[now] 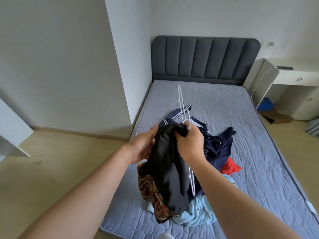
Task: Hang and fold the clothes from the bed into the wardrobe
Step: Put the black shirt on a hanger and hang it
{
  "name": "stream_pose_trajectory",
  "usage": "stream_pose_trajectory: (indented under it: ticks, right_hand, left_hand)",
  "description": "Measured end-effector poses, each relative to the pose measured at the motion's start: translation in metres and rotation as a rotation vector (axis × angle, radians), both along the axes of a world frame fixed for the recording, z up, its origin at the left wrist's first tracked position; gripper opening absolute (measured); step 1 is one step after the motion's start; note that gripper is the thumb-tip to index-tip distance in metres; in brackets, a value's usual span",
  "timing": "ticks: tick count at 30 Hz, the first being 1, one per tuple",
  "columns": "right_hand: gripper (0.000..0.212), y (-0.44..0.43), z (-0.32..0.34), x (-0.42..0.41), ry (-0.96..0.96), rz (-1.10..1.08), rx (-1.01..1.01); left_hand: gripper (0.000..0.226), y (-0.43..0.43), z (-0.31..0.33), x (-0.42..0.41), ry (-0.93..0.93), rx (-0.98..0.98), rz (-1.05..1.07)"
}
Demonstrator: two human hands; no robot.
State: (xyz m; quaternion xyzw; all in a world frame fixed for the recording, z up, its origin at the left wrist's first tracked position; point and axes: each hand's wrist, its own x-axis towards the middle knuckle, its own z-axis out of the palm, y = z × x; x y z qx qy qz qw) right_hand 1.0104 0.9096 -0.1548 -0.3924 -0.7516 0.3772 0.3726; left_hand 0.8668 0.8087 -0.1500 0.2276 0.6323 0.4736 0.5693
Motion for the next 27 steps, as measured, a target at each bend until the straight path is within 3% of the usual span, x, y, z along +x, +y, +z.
stream_pose_trajectory:
  ticks: [2,5,9,12,14,20,24,27]
  right_hand:
    - [0.037,0.001,0.005,0.004,0.017,0.035,0.045]
    - [0.038,0.005,0.009,0.013,-0.001,0.071,0.048]
    - [0.036,0.006,0.012,0.025,0.035,0.126,-0.072]
    - [0.039,0.004,0.014,0.033,0.108,0.206,-0.152]
    - [0.038,0.004,0.015,0.041,0.106,0.24,-0.164]
    - [0.037,0.01,0.014,0.066,0.162,0.06,-0.315]
    - [0.032,0.014,0.013,0.08,0.229,-0.033,-0.406]
    - [0.042,0.012,0.01,0.079,0.07,-0.088,-0.314]
  left_hand:
    - [0.041,0.005,0.003,-0.001,0.113,-0.031,-0.045]
    - [0.023,0.013,0.011,-0.004,0.189,0.104,-0.121]
    - [0.042,0.024,0.015,-0.003,0.139,0.272,-0.181]
    - [0.058,0.032,0.007,0.004,-0.043,0.26,-0.287]
    - [0.053,0.039,0.0,0.012,-0.086,0.225,-0.32]
    - [0.014,0.066,-0.011,0.048,0.427,0.112,-0.192]
    - [0.014,0.071,-0.021,0.06,0.513,0.139,0.066]
    - [0.017,0.076,-0.009,0.071,0.411,0.211,-0.032]
